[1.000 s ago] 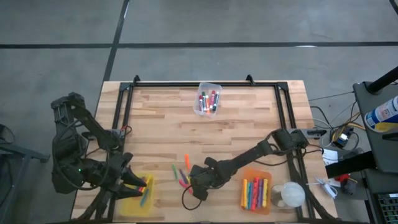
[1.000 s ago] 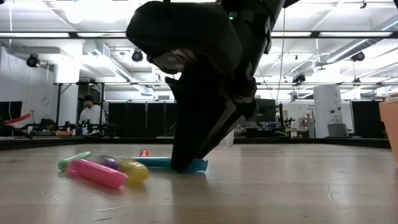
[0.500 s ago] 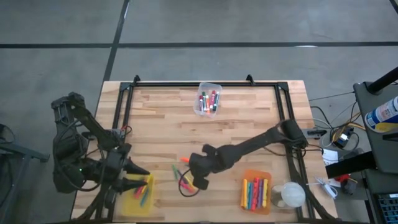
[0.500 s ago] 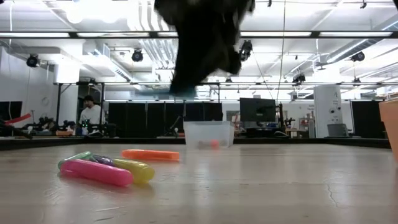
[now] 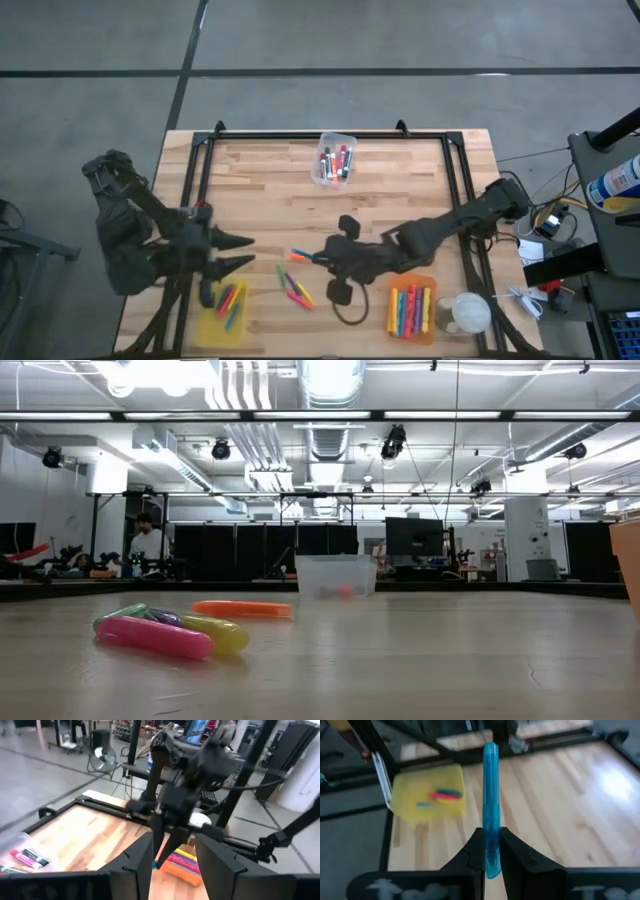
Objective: Pick & Place Markers
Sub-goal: Put the blue highlighter into the yellow bin
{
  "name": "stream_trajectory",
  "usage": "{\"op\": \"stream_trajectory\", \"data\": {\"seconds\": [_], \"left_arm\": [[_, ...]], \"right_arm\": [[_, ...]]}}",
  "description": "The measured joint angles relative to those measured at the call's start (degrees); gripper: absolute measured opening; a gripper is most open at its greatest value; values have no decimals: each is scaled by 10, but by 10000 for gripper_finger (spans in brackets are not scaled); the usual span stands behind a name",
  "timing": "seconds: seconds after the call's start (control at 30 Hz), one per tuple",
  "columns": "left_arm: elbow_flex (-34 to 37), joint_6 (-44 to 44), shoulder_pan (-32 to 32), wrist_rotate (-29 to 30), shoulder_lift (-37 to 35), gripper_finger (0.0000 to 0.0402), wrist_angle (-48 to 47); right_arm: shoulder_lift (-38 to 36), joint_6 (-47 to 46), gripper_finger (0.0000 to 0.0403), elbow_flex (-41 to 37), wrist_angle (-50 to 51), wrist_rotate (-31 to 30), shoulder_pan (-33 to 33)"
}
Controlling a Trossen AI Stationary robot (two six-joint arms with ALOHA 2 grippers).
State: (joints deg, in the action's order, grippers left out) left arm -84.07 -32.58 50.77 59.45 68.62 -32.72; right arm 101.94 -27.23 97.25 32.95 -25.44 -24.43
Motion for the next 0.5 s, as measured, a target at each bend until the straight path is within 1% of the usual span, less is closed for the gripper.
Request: {"op": "stream_trajectory", "data": {"seconds": [0.1,0.2,0.27,0.43,0.5], "left_arm": [[0,10,-36,-36,9,142,24],[0,54,-62,-67,21,142,61],[0,74,-76,-85,29,142,79],[0,81,-95,-94,46,142,87],[0,81,-104,-111,50,142,93]], "right_arm": [[-15,18,25,0,-24,-7,-7],[-20,38,25,0,-53,-30,-15],[-22,48,24,2,-62,-34,-18],[-23,50,24,15,-68,-37,-20],[-23,54,22,20,-70,-38,-22]]}}
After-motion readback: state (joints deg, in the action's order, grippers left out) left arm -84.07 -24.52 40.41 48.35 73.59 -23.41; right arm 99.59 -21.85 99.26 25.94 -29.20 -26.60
